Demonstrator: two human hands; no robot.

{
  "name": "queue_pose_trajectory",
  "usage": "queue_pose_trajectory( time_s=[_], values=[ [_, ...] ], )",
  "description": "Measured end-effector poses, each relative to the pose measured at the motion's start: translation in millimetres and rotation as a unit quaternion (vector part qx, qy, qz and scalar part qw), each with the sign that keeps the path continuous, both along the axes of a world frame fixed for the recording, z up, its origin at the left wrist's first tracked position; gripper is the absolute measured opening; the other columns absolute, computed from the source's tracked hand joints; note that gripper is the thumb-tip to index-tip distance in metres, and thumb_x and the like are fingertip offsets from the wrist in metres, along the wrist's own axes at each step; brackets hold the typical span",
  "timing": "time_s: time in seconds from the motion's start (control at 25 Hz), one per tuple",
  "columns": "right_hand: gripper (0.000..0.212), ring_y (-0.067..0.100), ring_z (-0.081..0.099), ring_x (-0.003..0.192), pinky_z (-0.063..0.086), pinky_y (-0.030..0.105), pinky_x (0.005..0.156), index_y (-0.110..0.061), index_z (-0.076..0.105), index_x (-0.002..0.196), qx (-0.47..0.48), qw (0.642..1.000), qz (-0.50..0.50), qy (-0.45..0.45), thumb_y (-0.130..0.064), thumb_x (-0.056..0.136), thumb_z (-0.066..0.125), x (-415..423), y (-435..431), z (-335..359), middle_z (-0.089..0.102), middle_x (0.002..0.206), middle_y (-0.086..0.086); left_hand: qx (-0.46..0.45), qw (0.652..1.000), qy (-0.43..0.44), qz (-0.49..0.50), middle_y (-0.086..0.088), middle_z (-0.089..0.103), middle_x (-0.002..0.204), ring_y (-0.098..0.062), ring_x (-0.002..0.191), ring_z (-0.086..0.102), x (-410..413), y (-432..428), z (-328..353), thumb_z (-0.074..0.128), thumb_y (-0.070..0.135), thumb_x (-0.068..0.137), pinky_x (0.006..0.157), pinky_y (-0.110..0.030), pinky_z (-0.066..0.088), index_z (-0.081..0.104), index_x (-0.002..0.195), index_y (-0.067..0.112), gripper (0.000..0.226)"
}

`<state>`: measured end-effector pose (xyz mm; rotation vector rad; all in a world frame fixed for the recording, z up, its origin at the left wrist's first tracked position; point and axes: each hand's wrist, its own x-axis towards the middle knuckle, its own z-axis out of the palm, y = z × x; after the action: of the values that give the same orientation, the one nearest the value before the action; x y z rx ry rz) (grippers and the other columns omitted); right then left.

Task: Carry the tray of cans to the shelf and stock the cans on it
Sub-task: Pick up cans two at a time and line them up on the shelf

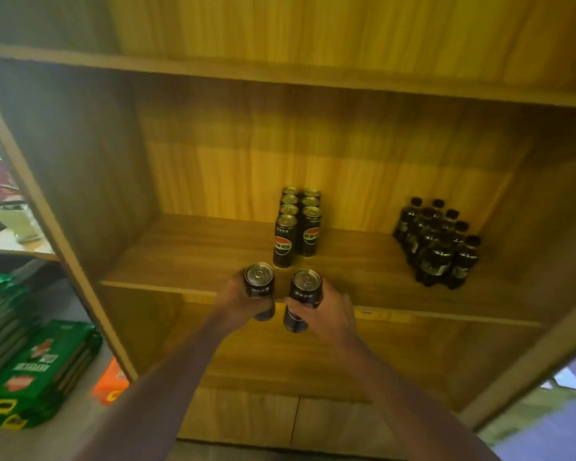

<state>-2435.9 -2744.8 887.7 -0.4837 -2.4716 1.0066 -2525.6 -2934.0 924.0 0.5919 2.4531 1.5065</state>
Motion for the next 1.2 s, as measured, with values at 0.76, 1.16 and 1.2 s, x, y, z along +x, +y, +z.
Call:
queue_pose_trajectory(
  time_s=[0.76,1.16,1.2],
  values=[
    [0.061,0.015,0.070,0.107,0.051,0.019,0.080,-0.015,0.064,0.121,-0.045,0.994,-0.080,0.052,-0.041,0.071,0.088,-115.1,59.3,15.1,0.073,0.118,0.002,0.006,0.999,-0.035,-0.031,0.023,0.061,0.087,0.013,0.072,0.057,-112.4,89.3,-14.9,0.090,0.020,0.061,0.050,-0.005,0.042,0.054,0.106,0.032,0.059],
    [0.063,0.022,0.070,0.107,0.050,0.023,0.079,-0.009,0.064,0.121,-0.035,0.994,-0.097,0.029,-0.037,0.071,0.090,-153.1,73.3,18.8,0.072,0.119,0.009,-0.006,0.999,-0.032,-0.002,0.019,0.059,0.089,0.006,0.079,0.055,-120.7,94.2,-17.3,0.091,0.022,0.059,0.058,-0.013,0.043,0.051,0.107,0.030,0.063],
    [0.063,0.023,0.069,0.108,0.052,0.026,0.081,-0.009,0.064,0.121,-0.033,0.995,-0.095,0.025,-0.038,0.071,0.089,-154.2,74.5,19.4,0.072,0.119,0.009,-0.008,1.000,-0.029,-0.003,0.019,0.059,0.090,0.006,0.079,0.056,-120.9,93.8,-17.8,0.091,0.023,0.059,0.059,-0.013,0.043,0.051,0.106,0.031,0.063]
  ],
)
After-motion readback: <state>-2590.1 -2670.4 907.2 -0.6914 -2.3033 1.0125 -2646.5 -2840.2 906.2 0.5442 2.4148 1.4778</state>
